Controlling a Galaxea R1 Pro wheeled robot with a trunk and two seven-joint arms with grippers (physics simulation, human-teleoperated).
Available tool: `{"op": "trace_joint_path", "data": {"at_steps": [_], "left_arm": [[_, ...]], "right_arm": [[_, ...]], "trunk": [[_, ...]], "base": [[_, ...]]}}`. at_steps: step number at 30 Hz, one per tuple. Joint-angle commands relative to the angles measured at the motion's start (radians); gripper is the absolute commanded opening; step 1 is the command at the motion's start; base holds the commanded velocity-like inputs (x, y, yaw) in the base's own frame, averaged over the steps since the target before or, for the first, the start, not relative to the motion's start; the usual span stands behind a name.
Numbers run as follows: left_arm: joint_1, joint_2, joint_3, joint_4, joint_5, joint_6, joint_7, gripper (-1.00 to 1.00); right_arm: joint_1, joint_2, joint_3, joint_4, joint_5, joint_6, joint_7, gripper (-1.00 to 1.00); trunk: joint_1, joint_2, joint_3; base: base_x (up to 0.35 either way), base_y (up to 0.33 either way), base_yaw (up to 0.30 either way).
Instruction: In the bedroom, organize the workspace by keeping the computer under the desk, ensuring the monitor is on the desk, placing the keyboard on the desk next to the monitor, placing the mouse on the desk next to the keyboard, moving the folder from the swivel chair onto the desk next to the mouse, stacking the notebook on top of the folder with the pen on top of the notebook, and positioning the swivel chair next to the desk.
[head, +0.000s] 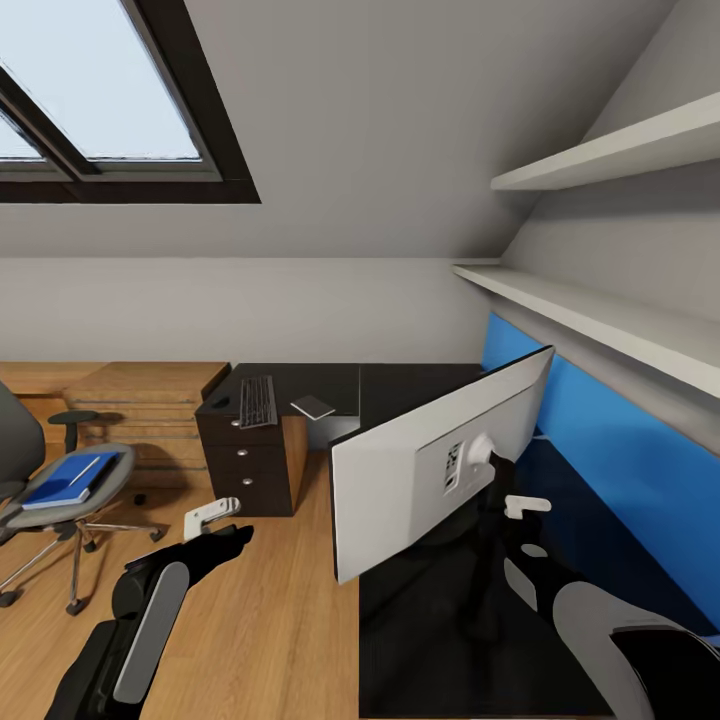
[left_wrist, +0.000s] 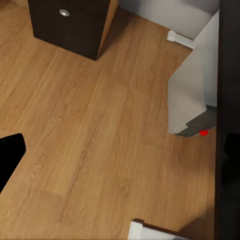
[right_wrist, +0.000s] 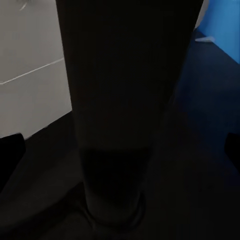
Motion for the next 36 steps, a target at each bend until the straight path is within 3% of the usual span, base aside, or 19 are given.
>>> {"op": "trace_joint_path", "data": {"at_steps": [1, 14, 15, 36], "left_arm": [[-0.001, 0.000, 0.000, -0.001, 0.011, 0.003, 0.009, 1.00], [-0.001, 0.000, -0.001, -0.001, 0.010, 0.003, 0.009, 1.00], [-0.001, 0.000, -0.001, -0.001, 0.010, 0.003, 0.009, 1.00], [0.000, 0.001, 0.000, -0.001, 0.010, 0.003, 0.009, 1.00]], "right_arm": [[-0.001, 0.000, 0.008, 0.001, -0.010, -0.004, -0.002, 1.00], [-0.001, 0.000, 0.008, 0.000, -0.010, -0.004, -0.002, 1.00], [-0.001, -0.001, 0.008, 0.000, -0.010, -0.004, -0.002, -1.00], [-0.001, -0.001, 0.006, -0.006, -0.015, -0.007, -0.002, -1.00]], "trunk": [[0.000, -0.001, -0.002], [0.000, -0.001, -0.002], [0.000, -0.001, -0.002], [0.000, -0.001, -0.002]], "base": [[0.081, 0.001, 0.000], [0.090, 0.000, 0.000], [0.006, 0.000, 0.000], [0.000, 0.000, 0.000]]}}
